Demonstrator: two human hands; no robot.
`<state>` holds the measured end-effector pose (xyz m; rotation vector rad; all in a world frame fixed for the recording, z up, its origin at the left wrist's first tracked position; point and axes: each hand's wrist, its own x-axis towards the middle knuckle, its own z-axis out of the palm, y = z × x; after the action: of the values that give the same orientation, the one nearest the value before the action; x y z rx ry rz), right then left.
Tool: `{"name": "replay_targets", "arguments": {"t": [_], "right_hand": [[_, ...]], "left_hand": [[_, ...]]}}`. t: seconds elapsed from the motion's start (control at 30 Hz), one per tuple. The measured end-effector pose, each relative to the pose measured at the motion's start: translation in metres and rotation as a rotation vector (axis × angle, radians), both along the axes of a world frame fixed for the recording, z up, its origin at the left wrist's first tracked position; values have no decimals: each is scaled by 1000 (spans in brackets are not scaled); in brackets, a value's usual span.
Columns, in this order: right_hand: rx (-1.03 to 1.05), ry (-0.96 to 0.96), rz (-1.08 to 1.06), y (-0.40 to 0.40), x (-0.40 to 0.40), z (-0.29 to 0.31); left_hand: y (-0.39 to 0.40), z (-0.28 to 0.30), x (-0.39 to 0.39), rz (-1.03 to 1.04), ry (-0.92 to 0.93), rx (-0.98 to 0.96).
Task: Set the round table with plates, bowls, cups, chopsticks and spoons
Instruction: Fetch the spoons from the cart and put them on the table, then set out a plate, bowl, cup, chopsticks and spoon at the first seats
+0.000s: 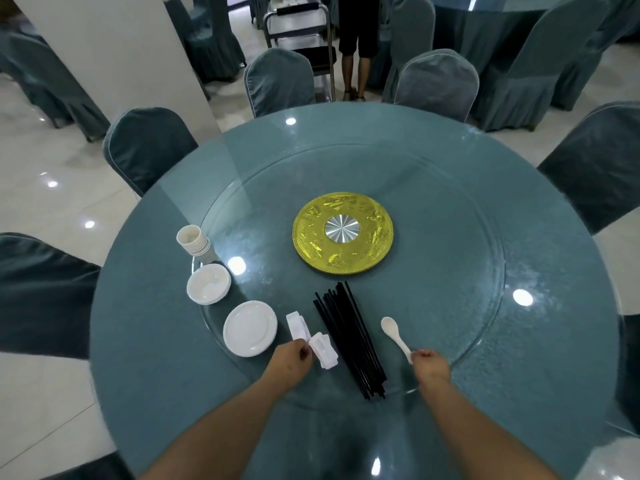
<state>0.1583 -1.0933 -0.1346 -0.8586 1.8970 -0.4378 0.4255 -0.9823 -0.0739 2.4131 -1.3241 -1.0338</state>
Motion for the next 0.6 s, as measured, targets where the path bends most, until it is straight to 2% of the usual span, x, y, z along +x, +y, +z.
{"name": "replay_targets", "arguments": {"t": [0.3, 0.6], "right_hand": [[-108, 100, 99, 17, -3, 7], [-325, 300, 211, 66, 12, 3]], "left_hand": [[41, -5, 10, 66, -5, -12], [85, -45, 46, -166, -148, 81]]}}
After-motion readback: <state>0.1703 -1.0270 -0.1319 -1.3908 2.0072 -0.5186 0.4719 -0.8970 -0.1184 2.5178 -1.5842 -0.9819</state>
